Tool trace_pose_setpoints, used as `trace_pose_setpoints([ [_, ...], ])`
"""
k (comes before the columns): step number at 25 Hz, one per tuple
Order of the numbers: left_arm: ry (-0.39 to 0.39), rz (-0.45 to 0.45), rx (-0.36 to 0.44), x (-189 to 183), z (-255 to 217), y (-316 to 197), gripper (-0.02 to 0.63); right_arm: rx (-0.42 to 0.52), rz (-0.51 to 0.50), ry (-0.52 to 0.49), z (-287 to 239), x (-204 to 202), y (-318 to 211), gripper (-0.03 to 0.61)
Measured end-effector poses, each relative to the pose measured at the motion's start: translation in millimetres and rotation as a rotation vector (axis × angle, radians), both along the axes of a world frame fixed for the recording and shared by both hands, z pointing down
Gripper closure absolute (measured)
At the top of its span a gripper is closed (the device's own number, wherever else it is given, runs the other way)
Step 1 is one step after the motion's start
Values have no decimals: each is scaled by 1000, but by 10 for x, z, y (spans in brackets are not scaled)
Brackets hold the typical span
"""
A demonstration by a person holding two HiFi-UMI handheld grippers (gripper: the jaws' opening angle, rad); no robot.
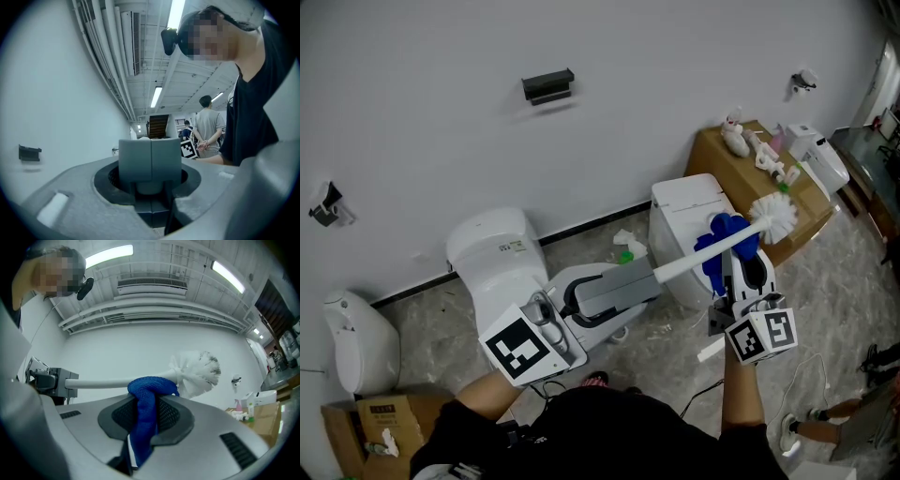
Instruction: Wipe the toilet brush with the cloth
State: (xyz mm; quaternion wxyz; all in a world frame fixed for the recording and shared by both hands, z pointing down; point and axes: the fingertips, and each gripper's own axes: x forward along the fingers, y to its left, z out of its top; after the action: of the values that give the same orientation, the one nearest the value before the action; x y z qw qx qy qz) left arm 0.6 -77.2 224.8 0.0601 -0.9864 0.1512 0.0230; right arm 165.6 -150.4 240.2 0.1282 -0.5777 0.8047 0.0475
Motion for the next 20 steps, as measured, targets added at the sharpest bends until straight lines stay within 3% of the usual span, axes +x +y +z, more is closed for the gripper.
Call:
trace_pose_setpoints([
  [20, 2, -5, -6, -24, 3, -34, 454, -14, 14, 2, 96, 21, -13, 500],
])
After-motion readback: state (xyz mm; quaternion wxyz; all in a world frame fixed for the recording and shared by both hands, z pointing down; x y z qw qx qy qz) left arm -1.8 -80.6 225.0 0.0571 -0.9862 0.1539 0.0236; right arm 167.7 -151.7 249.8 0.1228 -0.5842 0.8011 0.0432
